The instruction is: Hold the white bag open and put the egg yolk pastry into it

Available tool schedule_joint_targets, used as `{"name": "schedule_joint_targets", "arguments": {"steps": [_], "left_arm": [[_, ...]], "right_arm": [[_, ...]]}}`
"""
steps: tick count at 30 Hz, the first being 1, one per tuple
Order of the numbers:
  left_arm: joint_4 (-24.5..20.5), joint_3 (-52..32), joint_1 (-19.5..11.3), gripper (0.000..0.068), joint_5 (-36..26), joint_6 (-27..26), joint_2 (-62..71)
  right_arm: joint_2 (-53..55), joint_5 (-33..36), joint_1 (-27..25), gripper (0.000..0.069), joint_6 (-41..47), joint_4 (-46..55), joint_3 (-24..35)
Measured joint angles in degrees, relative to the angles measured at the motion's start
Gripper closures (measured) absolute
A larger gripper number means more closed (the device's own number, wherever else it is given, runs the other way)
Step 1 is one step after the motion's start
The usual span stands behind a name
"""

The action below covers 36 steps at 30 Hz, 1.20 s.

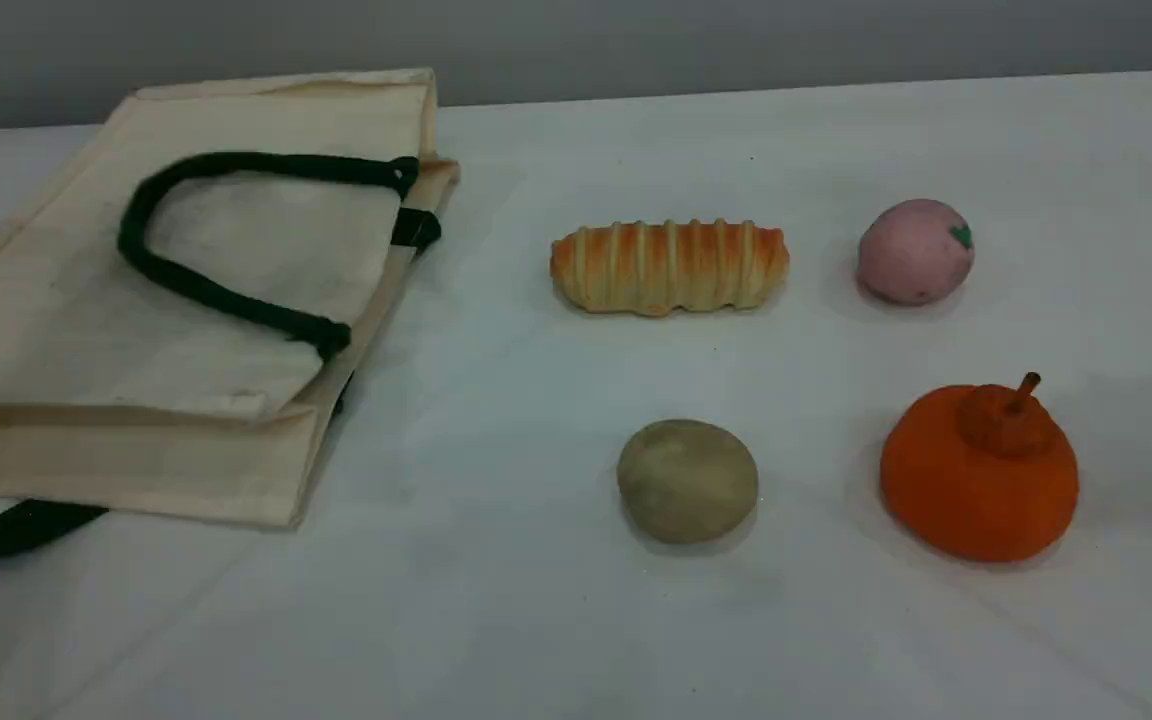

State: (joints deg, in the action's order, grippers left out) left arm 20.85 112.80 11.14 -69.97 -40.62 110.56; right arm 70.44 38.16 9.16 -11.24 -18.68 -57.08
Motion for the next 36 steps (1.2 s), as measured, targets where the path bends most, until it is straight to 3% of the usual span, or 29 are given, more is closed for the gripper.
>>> {"name": "schedule_joint_targets", "arguments": {"steps": [3, 5, 12, 20, 28, 36], "left_arm": [[-0.77, -0.08, 0.03, 0.0671, 0.00, 2.36, 0.18], [-3.63, -0.08, 0.03, 0.0671, 0.06, 6.15, 0.69], [-19.48, -0.19, -0.03, 0.0671, 0.06, 27.29, 5.89], [-22.10, -0.21, 0.02, 0.0669, 0.11, 40.62, 13.55], [-29.82, -0.21, 0.02, 0.0668, 0.11, 49.34, 16.65], [-28.71, -4.64, 0.02, 0.0666, 0.16, 50.13, 17.57]], "right_arm": [[0.00, 0.87, 0.00, 0.0311, 0.00, 0.00, 0.00], [0.00, 1.46, 0.00, 0.0311, 0.00, 0.00, 0.00], [0.00, 1.53, 0.00, 0.0311, 0.00, 0.00, 0.00], [0.00, 1.48, 0.00, 0.0311, 0.00, 0.00, 0.00], [0.00, 1.37, 0.00, 0.0311, 0.00, -0.05, 0.00], [0.00, 1.37, 0.00, 0.0311, 0.00, -0.05, 0.00]]}}
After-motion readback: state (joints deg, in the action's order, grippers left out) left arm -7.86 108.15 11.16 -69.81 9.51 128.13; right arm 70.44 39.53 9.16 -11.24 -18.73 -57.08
